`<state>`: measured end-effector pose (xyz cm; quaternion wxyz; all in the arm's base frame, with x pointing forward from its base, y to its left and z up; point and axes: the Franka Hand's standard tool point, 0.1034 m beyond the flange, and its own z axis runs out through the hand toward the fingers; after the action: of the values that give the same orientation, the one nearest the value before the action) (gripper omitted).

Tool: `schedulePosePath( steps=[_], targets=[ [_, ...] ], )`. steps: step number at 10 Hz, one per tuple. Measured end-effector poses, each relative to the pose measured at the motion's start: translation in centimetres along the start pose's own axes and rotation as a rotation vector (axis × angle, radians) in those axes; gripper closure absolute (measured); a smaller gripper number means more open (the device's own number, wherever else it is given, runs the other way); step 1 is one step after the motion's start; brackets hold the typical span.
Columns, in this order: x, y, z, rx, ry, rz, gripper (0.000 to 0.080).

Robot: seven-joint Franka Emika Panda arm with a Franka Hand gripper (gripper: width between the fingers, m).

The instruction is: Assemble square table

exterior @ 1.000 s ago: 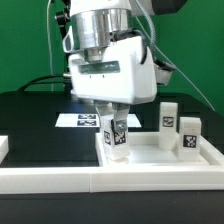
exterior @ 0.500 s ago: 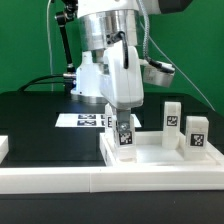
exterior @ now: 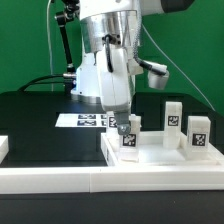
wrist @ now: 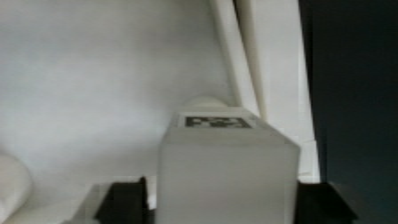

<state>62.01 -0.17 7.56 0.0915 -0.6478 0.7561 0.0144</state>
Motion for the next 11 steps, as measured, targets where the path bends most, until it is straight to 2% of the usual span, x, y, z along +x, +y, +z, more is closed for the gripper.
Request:
schedulePosePath(
  steps=[1, 2, 3, 4, 8, 9, 10, 11],
  targets=[
    [-0.01, 0.01, 0.01, 0.0, 0.0, -0.043, 0.0277],
    [-0.05, 0.04, 0.02, -0.002, -0.001, -0.105, 0.0277],
    [-0.19, 0.06, 0.04, -0.003, -0.002, -0.214, 0.0177],
    [-0.18, 0.06, 0.06, -0.003, -0.002, -0.385, 0.0156],
    [-0.1, 0.09, 0.13, -0.005, 0.0, -0.682, 0.015],
    [-0.09, 0.2, 0.19, -0.015, 0.004, -0.806, 0.015],
    [-0.1, 0.48, 0.33, -0.046, 0.015, -0.945, 0.015],
    [-0.08, 0.47, 0.26, -0.063, 0.02, -1.047, 0.015]
  ],
)
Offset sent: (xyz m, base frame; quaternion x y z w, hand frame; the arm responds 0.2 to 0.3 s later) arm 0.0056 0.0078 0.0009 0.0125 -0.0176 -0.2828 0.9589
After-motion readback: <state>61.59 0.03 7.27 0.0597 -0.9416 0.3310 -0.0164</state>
